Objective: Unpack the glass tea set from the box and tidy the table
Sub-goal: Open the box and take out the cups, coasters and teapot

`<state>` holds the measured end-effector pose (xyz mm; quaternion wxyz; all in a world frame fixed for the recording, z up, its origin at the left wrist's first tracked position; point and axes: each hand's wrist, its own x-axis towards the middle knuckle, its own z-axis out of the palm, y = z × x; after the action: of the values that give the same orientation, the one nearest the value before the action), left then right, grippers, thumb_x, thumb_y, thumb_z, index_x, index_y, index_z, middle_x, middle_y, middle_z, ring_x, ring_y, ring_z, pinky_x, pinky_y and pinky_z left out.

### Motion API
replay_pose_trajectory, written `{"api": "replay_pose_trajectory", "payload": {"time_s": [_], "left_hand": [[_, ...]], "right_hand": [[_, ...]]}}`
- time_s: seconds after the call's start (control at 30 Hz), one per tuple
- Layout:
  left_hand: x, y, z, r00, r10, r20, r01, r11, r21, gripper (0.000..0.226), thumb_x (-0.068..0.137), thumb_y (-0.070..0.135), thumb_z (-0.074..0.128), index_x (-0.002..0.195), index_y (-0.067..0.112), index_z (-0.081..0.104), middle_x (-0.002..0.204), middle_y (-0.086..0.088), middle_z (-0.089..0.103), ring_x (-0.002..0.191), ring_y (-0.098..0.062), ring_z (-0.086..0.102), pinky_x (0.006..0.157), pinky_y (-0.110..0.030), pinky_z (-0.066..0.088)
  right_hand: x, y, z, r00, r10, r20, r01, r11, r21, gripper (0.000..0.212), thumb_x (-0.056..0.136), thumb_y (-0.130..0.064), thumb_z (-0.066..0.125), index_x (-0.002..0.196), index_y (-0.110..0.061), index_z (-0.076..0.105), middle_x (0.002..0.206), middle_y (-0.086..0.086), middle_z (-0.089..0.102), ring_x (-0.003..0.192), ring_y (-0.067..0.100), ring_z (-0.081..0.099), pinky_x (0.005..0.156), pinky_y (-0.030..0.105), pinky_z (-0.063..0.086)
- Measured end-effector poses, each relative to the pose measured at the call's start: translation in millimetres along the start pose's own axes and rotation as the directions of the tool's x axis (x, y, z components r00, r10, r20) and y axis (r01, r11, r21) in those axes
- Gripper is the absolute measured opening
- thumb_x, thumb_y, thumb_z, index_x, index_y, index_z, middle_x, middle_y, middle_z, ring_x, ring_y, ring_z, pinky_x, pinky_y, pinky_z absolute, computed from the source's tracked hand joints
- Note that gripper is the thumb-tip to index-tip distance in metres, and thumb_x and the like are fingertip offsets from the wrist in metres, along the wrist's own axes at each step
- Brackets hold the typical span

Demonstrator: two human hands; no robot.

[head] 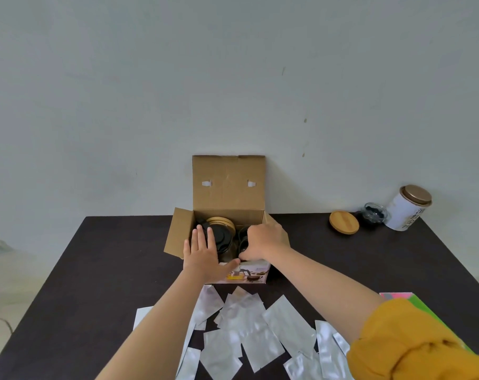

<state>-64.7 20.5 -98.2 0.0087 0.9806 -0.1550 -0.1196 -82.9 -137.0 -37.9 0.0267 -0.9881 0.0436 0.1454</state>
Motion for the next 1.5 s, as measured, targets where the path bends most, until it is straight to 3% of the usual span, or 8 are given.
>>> {"api": "replay_pose_trajectory", "payload": {"time_s": [0.17, 0.33, 0.43, 0.7, 0.9, 1.07, 1.3, 1.5], "left_hand": [[0, 0, -1, 1.000, -0.007, 0.009, 0.007, 1.000, 0.010, 0.116, 0.071, 0.088, 0.022, 0.148, 0.011, -0.015, 0.156, -0.016, -0.017, 0.144, -0.033, -0.015, 0.115, -0.049, -0.004], [-1, 2, -3, 0.999, -0.014, 0.037, 0.014, 1.000, 0.009, 0.116, 0.071, 0.089, 0.022, 0.148, 0.010, -0.016, 0.156, -0.017, -0.018, 0.144, -0.033, -0.016, 0.115, -0.049, -0.004], [-3, 3, -4, 0.998, -0.033, 0.047, 0.033, 0.999, 0.010, 0.116, 0.071, 0.089, 0.022, 0.148, 0.011, -0.015, 0.156, -0.016, -0.017, 0.144, -0.032, -0.015, 0.115, -0.049, -0.003], [-4, 32, -19, 0.981, -0.185, 0.056, 0.185, 0.983, 0.007, 0.108, 0.078, 0.081, 0.031, 0.150, 0.010, -0.006, 0.158, -0.013, -0.013, 0.145, -0.031, -0.011, 0.114, -0.059, -0.002], [-5, 104, -15, 0.938, -0.343, 0.053, 0.346, 0.937, -0.055, 0.141, 0.050, 0.100, 0.014, 0.148, 0.000, -0.008, 0.156, -0.021, -0.012, 0.144, -0.038, -0.011, 0.114, -0.054, -0.004], [0, 124, -4, 0.896, -0.440, 0.067, 0.442, 0.897, -0.021, 0.154, 0.040, 0.103, 0.024, 0.145, -0.004, -0.015, 0.153, -0.024, -0.021, 0.141, -0.039, -0.018, 0.115, -0.052, -0.002], [1, 125, 5, 0.895, -0.443, -0.049, 0.437, 0.894, -0.097, 0.145, 0.046, 0.100, 0.008, 0.148, -0.002, -0.005, 0.155, -0.023, -0.015, 0.144, -0.037, -0.011, 0.116, -0.048, 0.000], [4, 125, 12, 0.884, -0.457, -0.101, 0.450, 0.889, -0.086, 0.137, 0.053, 0.096, 0.016, 0.149, 0.000, -0.001, 0.156, -0.022, -0.012, 0.144, -0.038, -0.008, 0.116, -0.048, 0.003]], "right_hand": [[3, 4, -2, 0.986, 0.018, -0.167, -0.011, 0.999, 0.045, 0.042, 0.069, -0.057, 0.068, 0.081, -0.018, 0.056, 0.082, 0.000, 0.057, 0.091, 0.023, 0.053, 0.081, 0.038, 0.035], [4, 25, -27, 0.960, 0.153, -0.237, -0.032, 0.893, 0.450, 0.047, 0.063, -0.054, 0.073, 0.086, -0.015, 0.058, 0.083, -0.002, 0.061, 0.081, 0.018, 0.059, 0.067, 0.032, 0.051], [-8, 49, -43, 0.954, 0.165, -0.251, 0.012, 0.813, 0.582, 0.052, 0.065, -0.043, 0.076, 0.101, -0.008, 0.064, 0.097, 0.005, 0.066, 0.092, 0.023, 0.063, 0.077, 0.038, 0.056], [-32, 150, -30, 0.969, 0.145, -0.200, -0.051, 0.910, 0.412, 0.075, 0.065, -0.044, 0.073, 0.130, -0.015, 0.048, 0.120, 0.008, 0.047, 0.105, 0.026, 0.054, 0.084, 0.035, 0.052], [-44, 242, 3, 0.962, 0.258, -0.088, -0.206, 0.899, 0.387, 0.038, 0.060, -0.043, 0.072, 0.085, -0.022, 0.053, 0.094, 0.000, 0.054, 0.091, 0.021, 0.056, 0.059, 0.027, 0.042], [-48, 308, 36, 0.919, 0.394, 0.007, -0.375, 0.867, 0.327, 0.063, 0.066, -0.050, 0.072, 0.115, -0.017, 0.051, 0.120, 0.008, 0.047, 0.113, 0.030, 0.047, 0.077, 0.034, 0.046], [-41, 367, 67, 0.859, 0.508, 0.069, -0.496, 0.790, 0.362, 0.071, 0.071, -0.048, 0.074, 0.128, -0.014, 0.047, 0.126, 0.012, 0.044, 0.118, 0.033, 0.045, 0.081, 0.035, 0.045], [-24, 393, 75, 0.809, 0.582, 0.079, -0.551, 0.706, 0.445, 0.073, 0.073, -0.049, 0.074, 0.129, -0.012, 0.046, 0.130, 0.015, 0.043, 0.120, 0.036, 0.043, 0.086, 0.040, 0.047]]}}
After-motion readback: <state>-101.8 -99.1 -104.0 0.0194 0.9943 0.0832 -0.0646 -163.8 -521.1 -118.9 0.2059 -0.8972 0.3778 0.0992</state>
